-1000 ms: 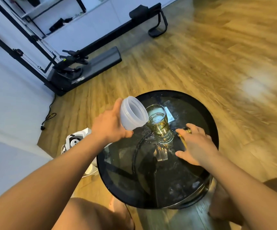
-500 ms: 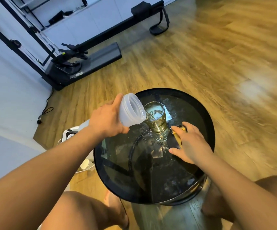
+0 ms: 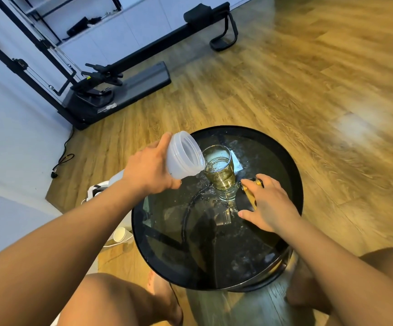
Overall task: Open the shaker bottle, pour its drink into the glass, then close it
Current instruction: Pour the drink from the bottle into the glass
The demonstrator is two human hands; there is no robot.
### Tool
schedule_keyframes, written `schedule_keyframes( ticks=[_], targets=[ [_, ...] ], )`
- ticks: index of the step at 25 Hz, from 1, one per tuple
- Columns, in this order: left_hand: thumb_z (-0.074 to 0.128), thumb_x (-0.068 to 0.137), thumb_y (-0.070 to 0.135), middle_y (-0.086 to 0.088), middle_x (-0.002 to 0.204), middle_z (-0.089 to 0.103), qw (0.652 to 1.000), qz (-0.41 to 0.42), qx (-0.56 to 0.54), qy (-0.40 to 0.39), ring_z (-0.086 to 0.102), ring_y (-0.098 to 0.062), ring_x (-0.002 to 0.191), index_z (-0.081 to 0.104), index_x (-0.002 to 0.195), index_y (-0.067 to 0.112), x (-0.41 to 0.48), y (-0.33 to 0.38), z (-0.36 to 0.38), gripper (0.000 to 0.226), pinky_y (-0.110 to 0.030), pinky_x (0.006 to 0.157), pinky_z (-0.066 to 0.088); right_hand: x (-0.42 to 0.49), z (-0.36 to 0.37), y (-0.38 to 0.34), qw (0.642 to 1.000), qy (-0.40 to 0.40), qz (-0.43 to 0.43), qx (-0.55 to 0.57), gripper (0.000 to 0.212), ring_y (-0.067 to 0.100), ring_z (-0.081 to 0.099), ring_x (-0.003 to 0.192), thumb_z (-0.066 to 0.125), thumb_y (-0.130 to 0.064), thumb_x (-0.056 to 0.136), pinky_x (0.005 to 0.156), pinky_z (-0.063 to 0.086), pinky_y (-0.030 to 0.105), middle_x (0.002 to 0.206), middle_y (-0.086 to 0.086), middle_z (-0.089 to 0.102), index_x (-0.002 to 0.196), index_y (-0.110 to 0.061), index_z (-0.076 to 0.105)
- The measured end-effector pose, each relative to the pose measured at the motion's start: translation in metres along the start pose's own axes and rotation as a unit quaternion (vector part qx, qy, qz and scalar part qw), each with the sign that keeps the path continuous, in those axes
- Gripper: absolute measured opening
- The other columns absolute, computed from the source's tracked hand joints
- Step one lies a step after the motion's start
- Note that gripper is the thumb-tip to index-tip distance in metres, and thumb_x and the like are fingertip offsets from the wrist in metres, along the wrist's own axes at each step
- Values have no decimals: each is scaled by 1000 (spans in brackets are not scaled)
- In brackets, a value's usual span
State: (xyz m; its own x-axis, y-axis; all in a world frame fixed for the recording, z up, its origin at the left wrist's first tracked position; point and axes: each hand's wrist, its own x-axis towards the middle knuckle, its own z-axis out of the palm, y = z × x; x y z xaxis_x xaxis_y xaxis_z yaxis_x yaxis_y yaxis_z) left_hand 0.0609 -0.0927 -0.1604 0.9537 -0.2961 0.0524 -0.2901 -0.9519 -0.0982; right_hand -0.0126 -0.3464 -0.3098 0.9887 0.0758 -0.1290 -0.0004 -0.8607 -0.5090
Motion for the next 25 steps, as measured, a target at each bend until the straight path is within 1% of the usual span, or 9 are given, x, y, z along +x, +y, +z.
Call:
schedule_keyframes(
  ticks=[9,14,17,21,25],
  targets=[
    [88,52,46,3,105,59,1000,0,4,-9,53,-23,79,23,142,31,0,1,-2,111,-36,66,41,0,1,1,1000,4,-5,0,88,29,17,143,68,-61,75,114,27,45,156,6,23,149,-36,26],
    [89,53,46,6,102,54,1000,1,6,-7,51,-21,79,22,142,31,0,3,-2,113,-36,66,39,0,0,0,1000,0,-4,3,88,29,16,144,68,-61,75,114,27,45,156,6,22,149,-36,25],
    [89,53,45,6,101,54,1000,2,7,-7,52,-22,78,21,143,31,0,2,-5,113,-35,66,39,1,0,0,1000,-3,-3,0,89,29,16,144,68,-61,76,114,27,46,156,6,22,149,-36,24],
    [89,54,44,4,101,56,1000,2,2,-15,55,-24,78,22,140,32,0,4,-7,110,-36,66,42,1,0,0,1000,-1,-1,0,88,29,16,144,68,-61,76,114,27,45,156,6,22,149,-36,25],
    [90,55,43,3,103,58,1000,5,3,-21,58,-26,79,25,140,31,0,5,-8,107,-39,67,49,1,0,1,1000,-3,1,6,88,28,16,144,68,-61,75,113,27,45,156,5,22,148,-37,25]
  ],
)
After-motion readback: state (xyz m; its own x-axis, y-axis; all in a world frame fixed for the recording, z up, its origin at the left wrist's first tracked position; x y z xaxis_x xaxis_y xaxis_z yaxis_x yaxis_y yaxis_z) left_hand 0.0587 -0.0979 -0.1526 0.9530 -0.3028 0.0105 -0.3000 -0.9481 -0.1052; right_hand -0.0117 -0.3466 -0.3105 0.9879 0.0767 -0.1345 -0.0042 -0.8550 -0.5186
